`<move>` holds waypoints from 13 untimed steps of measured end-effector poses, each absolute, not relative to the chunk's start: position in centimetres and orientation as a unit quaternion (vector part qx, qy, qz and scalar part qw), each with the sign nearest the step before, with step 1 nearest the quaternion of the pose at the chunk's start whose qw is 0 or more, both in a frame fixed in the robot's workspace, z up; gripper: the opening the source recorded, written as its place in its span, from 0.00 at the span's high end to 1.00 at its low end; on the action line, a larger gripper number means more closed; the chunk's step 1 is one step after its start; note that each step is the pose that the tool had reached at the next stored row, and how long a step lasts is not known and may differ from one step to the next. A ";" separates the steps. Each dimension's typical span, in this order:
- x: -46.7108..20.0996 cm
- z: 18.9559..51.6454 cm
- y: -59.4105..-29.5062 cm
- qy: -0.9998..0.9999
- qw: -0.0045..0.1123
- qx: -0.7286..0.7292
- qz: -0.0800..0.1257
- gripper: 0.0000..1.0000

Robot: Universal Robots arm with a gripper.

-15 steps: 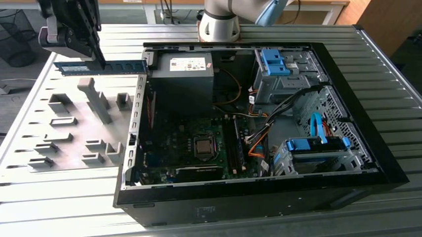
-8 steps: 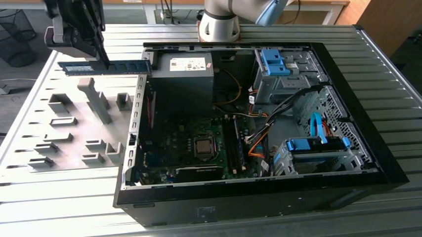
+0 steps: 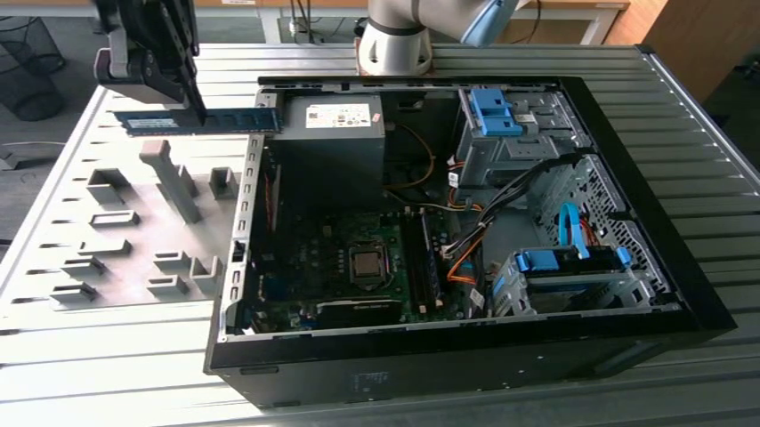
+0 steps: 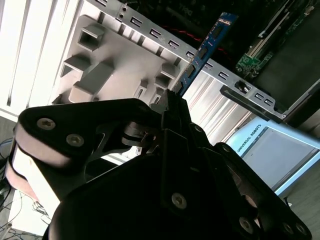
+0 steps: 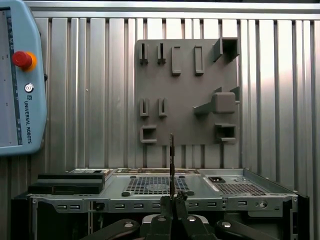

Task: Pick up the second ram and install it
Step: 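Pick up the second ram and move it above second insertion slot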

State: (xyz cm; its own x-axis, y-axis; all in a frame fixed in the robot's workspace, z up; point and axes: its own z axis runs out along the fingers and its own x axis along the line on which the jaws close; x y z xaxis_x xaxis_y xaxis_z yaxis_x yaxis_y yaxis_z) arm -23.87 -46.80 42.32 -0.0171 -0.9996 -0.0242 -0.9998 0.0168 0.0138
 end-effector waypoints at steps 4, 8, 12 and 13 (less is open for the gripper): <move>-23.5 42.3 -46.8 0.713 0.004 -0.701 0.013 0.86; -23.1 42.3 -46.8 0.713 0.004 -0.701 0.013 0.86; -22.7 42.3 -46.8 0.713 0.004 -0.701 0.013 0.86; -22.6 42.3 -46.8 0.713 0.004 -0.701 0.013 0.86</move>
State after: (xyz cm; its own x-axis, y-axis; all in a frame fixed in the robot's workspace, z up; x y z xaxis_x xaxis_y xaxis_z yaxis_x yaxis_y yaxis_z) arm -22.65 -46.80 42.32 -0.0170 -0.9996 -0.0242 -0.9998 0.0167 0.0138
